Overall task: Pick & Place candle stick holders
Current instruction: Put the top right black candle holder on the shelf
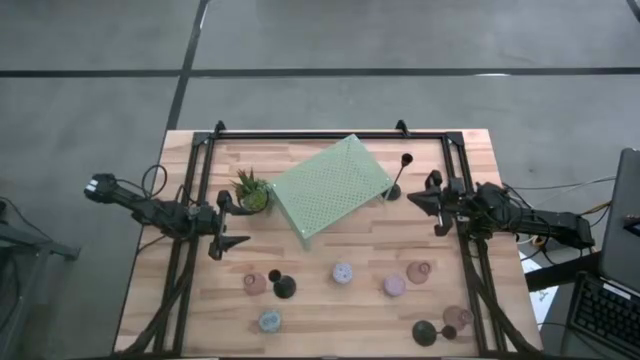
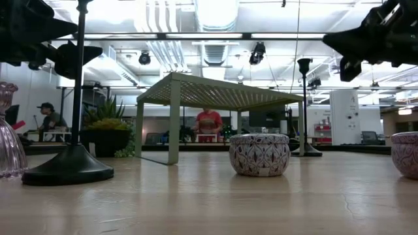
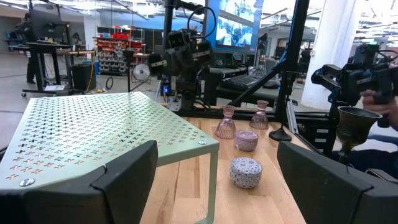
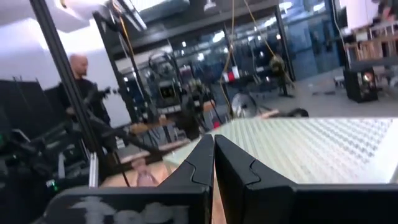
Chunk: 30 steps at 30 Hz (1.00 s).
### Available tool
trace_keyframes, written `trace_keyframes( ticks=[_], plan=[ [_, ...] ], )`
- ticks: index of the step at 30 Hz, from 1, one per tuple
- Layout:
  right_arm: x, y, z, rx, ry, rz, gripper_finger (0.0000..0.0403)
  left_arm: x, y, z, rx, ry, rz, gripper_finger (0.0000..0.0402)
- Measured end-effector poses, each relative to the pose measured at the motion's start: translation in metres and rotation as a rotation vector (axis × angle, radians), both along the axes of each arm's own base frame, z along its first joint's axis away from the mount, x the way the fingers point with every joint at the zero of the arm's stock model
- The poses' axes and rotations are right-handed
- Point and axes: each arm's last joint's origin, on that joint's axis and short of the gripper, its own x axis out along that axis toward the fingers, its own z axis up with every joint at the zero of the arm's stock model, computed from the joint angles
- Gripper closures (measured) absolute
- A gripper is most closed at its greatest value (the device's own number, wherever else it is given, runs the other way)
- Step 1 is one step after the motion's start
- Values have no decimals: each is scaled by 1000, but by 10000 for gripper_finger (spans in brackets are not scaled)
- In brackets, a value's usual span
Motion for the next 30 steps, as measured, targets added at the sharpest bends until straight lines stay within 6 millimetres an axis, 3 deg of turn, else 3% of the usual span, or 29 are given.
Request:
trace_keyframes(
  ticks=[8, 19, 23, 30],
  plan=[
    [0, -6, -2, 6, 22, -201, 394, 0, 0, 0, 0, 0, 0, 67],
    [14, -13, -22, -22, 258, -360, 391, 0, 0, 0, 0, 0, 0, 67],
    [15, -16, -26, 61, 273, -459, 362, 0, 0, 0, 0, 0, 0, 67],
    [14, -17, -30, 35, 330, -500, 283, 0, 0, 0, 0, 0, 0, 67]
  ],
)
